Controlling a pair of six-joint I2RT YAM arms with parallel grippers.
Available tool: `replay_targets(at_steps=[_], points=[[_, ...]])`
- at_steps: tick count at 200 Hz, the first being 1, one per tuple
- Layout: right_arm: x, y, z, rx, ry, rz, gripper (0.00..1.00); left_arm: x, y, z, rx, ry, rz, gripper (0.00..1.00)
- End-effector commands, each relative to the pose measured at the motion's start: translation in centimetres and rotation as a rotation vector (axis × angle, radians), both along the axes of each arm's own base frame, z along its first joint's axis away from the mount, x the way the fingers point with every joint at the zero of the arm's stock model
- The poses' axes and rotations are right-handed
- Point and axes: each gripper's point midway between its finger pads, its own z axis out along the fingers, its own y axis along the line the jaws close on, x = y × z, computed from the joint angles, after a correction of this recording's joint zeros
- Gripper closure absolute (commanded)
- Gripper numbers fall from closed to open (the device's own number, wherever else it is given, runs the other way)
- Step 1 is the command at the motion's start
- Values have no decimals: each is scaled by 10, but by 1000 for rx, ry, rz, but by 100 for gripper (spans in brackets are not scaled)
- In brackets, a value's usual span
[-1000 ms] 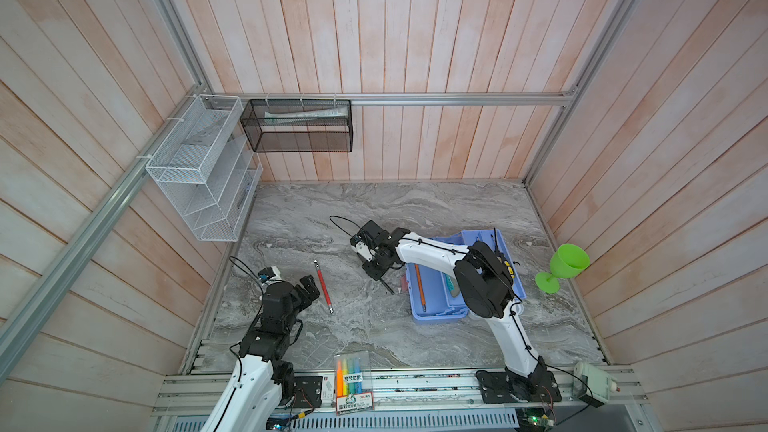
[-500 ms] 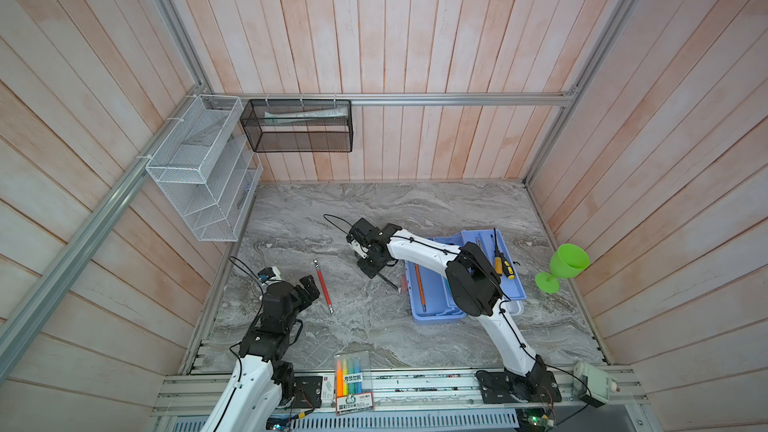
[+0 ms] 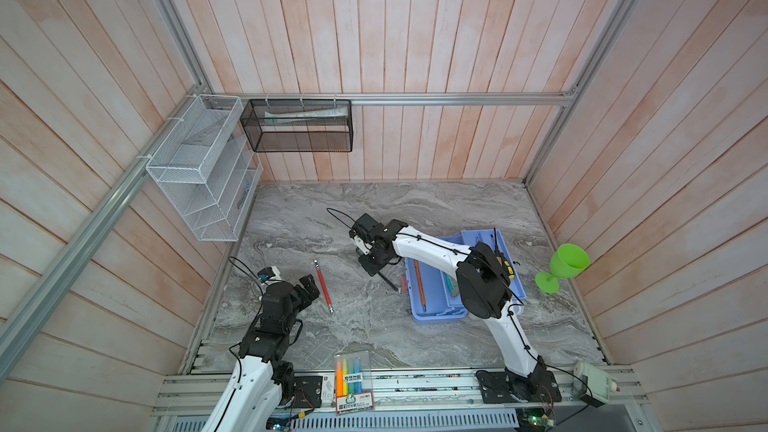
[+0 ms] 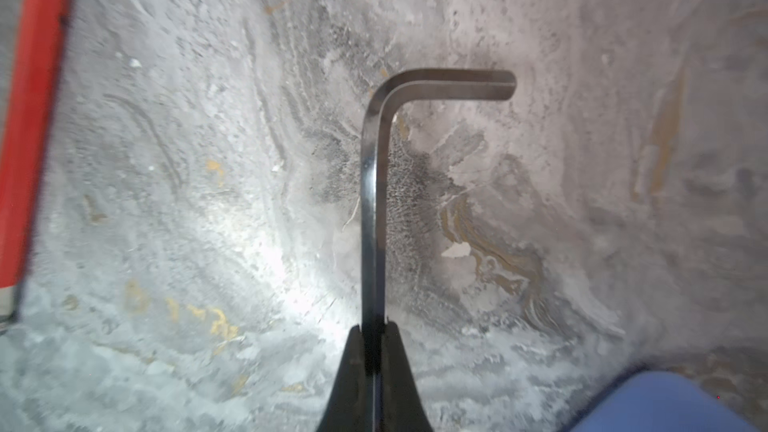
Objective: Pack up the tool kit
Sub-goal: 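Carry the black hex key over the blue tray with the right gripper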
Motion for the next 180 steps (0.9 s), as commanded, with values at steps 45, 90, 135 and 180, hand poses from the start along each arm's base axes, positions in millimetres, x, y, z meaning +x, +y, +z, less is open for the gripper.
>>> replay_targets(at_steps=[45, 90, 135, 180], points=[[4, -28, 63, 63, -65, -121, 100, -1, -1, 0, 3, -3, -4, 0], [5, -74, 87, 71, -112, -272, 100, 0, -2, 0, 2, -6, -10, 0], [-6, -128, 94, 47, -179, -468, 100, 1, -5, 1, 0, -11, -31, 0], [-13, -169, 72, -33, -210, -623, 100, 4, -11, 0, -10, -8, -61, 0]])
